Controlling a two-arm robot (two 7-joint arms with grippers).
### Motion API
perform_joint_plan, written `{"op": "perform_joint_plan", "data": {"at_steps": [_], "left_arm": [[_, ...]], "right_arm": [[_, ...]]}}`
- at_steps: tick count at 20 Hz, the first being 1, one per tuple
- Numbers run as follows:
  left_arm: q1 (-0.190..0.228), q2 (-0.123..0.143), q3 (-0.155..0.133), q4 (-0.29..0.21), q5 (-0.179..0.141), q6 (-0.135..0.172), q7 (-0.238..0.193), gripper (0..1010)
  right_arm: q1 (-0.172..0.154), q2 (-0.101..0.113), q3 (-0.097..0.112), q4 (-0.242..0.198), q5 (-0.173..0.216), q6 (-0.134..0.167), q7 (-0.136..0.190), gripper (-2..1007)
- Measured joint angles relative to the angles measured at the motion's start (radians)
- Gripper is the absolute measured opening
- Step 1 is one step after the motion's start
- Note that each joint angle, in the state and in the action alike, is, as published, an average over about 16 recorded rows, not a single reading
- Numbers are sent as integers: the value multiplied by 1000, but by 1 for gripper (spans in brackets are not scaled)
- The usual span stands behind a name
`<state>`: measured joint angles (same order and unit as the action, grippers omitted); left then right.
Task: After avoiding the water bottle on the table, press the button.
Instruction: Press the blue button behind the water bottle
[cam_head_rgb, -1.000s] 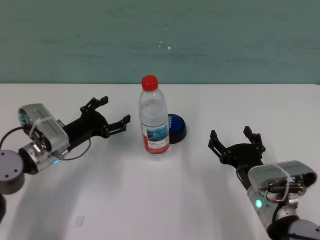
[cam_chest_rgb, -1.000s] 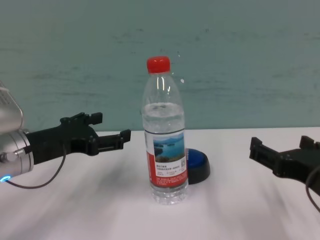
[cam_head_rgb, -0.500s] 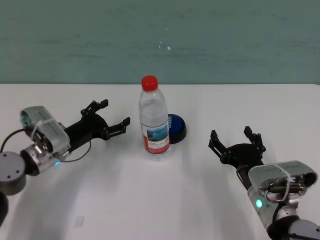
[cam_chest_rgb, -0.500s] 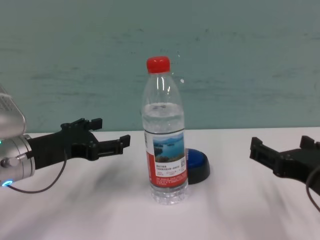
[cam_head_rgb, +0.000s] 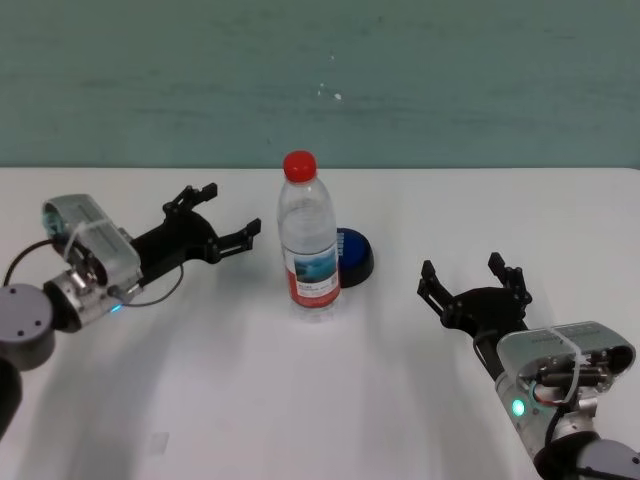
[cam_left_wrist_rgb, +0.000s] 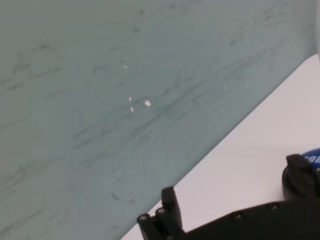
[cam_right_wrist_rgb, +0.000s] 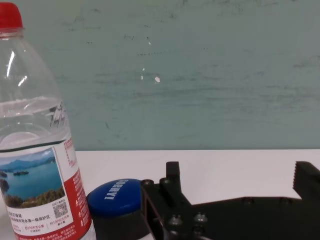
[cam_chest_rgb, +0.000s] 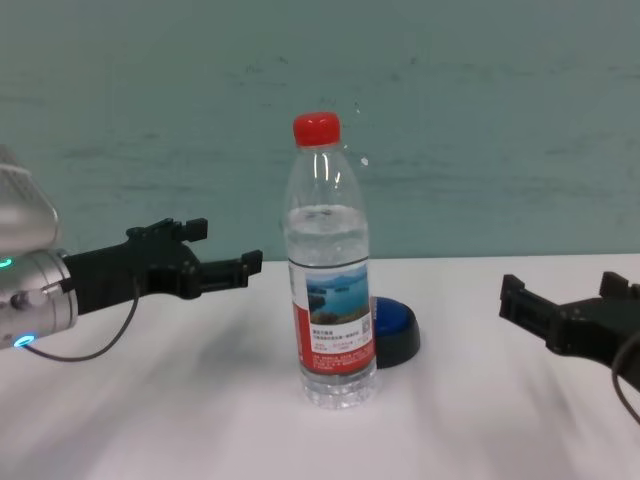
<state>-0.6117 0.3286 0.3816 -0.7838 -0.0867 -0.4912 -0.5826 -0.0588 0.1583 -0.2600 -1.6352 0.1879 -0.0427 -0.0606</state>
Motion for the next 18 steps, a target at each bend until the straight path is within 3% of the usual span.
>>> {"op": "perform_joint_plan", "data": {"at_steps": [12,18], "left_arm": [[-79,-37,9,95,12,-32,-17,1000],[-64,-30,4,55,16,-16,-3,1000]], "right_arm": [[0,0,0,0,0,0,0,1003],[0,0,0,0,0,0,0,1003]]}}
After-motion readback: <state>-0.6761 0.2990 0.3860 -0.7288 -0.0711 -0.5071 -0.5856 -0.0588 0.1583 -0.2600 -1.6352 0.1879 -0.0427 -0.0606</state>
